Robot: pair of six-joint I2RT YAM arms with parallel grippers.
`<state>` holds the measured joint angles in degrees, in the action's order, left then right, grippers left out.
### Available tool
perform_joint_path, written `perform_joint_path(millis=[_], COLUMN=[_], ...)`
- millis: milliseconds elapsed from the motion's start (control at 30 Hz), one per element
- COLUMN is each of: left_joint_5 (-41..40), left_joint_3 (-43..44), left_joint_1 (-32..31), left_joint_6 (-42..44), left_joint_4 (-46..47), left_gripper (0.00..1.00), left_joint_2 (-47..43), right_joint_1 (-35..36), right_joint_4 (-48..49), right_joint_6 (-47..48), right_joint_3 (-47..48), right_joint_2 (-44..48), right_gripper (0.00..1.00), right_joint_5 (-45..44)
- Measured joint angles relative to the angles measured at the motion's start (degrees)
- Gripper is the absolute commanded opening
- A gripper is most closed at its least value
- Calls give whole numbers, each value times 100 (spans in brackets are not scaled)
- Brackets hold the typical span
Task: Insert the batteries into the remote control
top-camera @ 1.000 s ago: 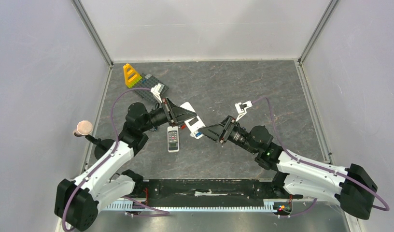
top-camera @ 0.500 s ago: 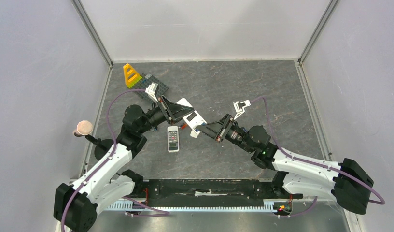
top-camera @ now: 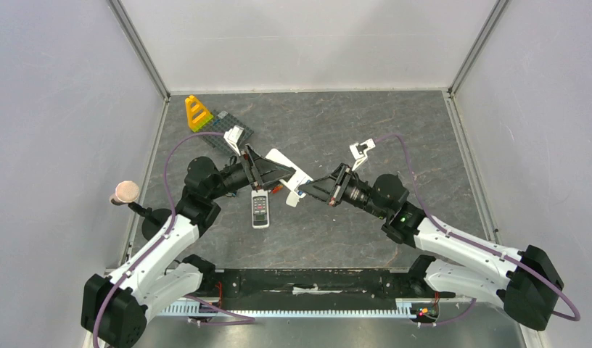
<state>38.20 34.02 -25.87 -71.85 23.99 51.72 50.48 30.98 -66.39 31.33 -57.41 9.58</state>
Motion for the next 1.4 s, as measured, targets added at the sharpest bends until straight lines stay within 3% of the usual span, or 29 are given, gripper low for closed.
perform_joint_path(millis=[233, 467, 600, 933, 1100, 1133, 1200, 1333, 1400], left_joint_5=[868, 1250, 1340, 2291, 2610, 2629, 2645, 2649, 2647], left_joint_3=[13, 55, 55, 201, 466, 490, 507, 509, 509], left_joint_1=[238, 315, 363, 380, 404, 411, 417, 417, 413], left_joint_6=[407, 420, 417, 671, 1117, 1150, 1200, 1307, 1340], left_joint_4=[-105, 74, 166, 87, -472, -498, -549, -643, -704], left_gripper=[72, 73, 69, 39, 11, 3, 2, 2, 2], left_joint_2=[343, 417, 417, 518, 540, 546, 568, 616, 638], right_joint_1=[-568, -782, -887, -1049, -1067, -1075, -1097, -1099, -1121], right_joint_4=[-1202, -1655, -1698, -1679, -1735, -1779, -1840, -2039, -2159], right_joint_6=[275, 247, 192, 111, 280, 323, 396, 487, 568], right_joint_3=[640, 699, 699, 756, 957, 975, 1014, 1036, 1049], right_joint_2=[83, 103, 118, 79, -81, -98, -120, -129, -129], right_gripper=[0, 0, 0, 1, 5, 8, 20, 64, 79], right_joint_5=[876, 1648, 1917, 2643, 2905, 2918, 2924, 2874, 2765])
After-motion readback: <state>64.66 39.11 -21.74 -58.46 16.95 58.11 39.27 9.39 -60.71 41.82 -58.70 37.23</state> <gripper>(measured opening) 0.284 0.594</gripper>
